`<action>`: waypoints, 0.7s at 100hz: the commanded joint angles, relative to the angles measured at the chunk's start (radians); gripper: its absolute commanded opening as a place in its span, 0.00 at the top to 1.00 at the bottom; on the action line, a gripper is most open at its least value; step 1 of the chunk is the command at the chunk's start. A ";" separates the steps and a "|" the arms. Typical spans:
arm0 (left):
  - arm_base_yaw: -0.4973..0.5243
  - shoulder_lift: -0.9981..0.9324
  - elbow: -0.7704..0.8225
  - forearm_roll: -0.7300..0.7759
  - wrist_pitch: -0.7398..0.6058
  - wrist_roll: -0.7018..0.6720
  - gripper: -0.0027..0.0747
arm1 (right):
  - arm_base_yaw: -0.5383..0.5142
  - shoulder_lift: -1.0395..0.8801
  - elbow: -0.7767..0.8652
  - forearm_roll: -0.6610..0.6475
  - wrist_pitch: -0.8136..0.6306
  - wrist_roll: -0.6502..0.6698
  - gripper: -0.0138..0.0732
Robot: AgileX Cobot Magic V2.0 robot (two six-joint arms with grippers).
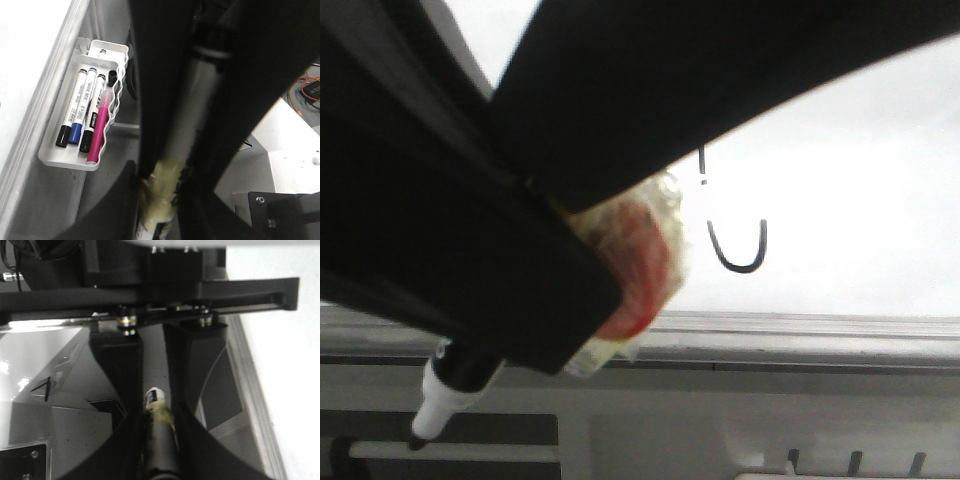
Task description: Write number 6 on whiteboard
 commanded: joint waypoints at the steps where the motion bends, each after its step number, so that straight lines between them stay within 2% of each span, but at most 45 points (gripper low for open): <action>1: -0.007 -0.014 -0.030 -0.035 0.014 -0.009 0.99 | -0.010 -0.047 -0.034 -0.004 -0.099 -0.007 0.50; 6: -0.007 -0.014 -0.030 -0.035 0.012 -0.011 0.99 | -0.025 -0.074 -0.034 -0.004 -0.108 -0.004 0.41; 11: -0.005 -0.014 -0.030 -0.035 -0.001 -0.031 0.99 | -0.045 -0.100 -0.034 -0.004 -0.108 -0.002 0.37; 21: -0.005 -0.014 -0.030 -0.035 -0.099 -0.117 0.99 | -0.101 -0.165 -0.034 -0.004 -0.099 0.021 0.40; 26: -0.005 -0.014 -0.030 -0.035 -0.188 -0.172 0.99 | -0.133 -0.197 -0.034 -0.004 -0.092 0.023 0.44; 33: -0.005 -0.014 -0.030 -0.055 -0.317 -0.263 0.99 | -0.176 -0.246 -0.034 -0.004 -0.076 0.024 0.56; 41: -0.005 -0.009 -0.030 -0.118 -0.440 -0.348 0.99 | -0.219 -0.298 -0.034 -0.004 -0.044 0.024 0.78; 46: -0.005 -0.002 -0.030 -0.189 -0.501 -0.351 0.99 | -0.237 -0.322 -0.034 -0.004 -0.022 0.024 0.93; 54: -0.005 0.021 -0.030 -0.251 -0.576 -0.351 0.99 | -0.257 -0.350 -0.034 -0.004 0.007 0.027 0.91; 70: -0.005 0.097 -0.030 -0.325 -0.644 -0.351 0.99 | -0.263 -0.382 -0.034 -0.004 0.038 0.027 0.91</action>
